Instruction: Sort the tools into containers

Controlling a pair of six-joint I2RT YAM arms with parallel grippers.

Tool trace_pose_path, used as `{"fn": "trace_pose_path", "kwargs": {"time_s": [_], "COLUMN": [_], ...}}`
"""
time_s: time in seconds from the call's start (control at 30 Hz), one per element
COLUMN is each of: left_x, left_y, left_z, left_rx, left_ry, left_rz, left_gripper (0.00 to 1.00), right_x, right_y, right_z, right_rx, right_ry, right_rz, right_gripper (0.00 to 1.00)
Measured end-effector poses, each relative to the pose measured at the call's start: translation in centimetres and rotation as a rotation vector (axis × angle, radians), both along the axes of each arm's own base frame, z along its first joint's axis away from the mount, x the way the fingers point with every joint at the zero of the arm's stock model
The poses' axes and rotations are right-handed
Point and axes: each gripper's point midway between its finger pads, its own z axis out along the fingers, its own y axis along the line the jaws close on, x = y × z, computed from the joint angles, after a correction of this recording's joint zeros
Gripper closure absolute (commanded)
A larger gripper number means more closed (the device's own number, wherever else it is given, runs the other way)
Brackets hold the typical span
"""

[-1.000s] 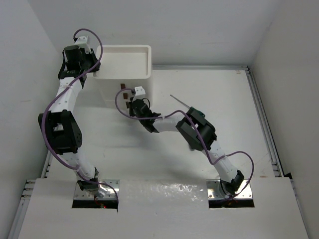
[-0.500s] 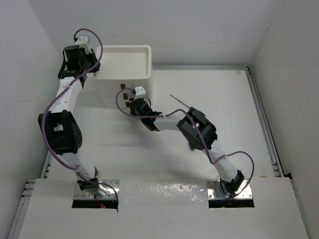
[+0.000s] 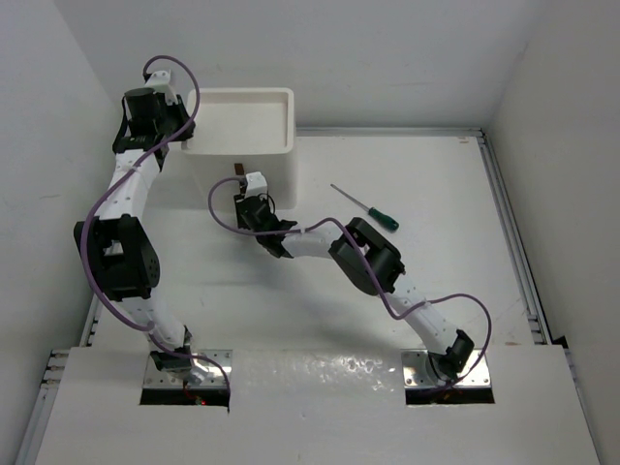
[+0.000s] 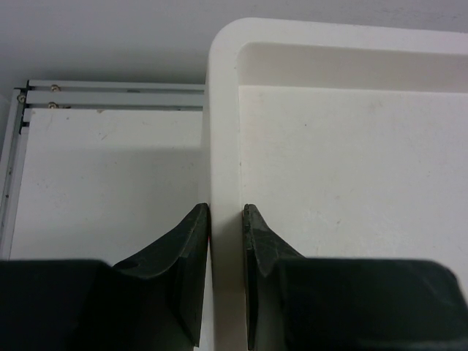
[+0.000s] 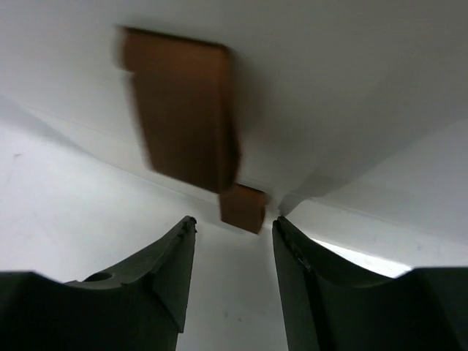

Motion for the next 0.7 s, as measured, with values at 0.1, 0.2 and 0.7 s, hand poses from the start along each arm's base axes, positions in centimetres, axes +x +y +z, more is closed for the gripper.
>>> {"fn": "trace_pose_path", "kwargs": {"time_s": [0.1, 0.2, 0.7], "left_x": [0.0, -0.3, -1.7], "left_y": [-0.1, -0.1, -0.2], "left_z": [-0.1, -0.1, 0.1], "left_rx": [-0.002, -0.003, 0.006], "left_ry": [-0.002, -0.012, -0.016], "left_rz": [-0.003, -0.005, -0.006], "left_gripper": [1.00, 1.00, 1.00], "right_x": [0.2, 0.3, 0.5], "right_y": [-0.8, -1.1, -0.2], "right_z": [-0.8, -0.8, 0.2], "right_rx": [-0.009, -0.004, 0.024], "right_ry": [0.013, 0.015, -0.010], "right_rz": [-0.049, -0.072, -0.040], "right_gripper": [0.57, 0.60, 0.57]}}
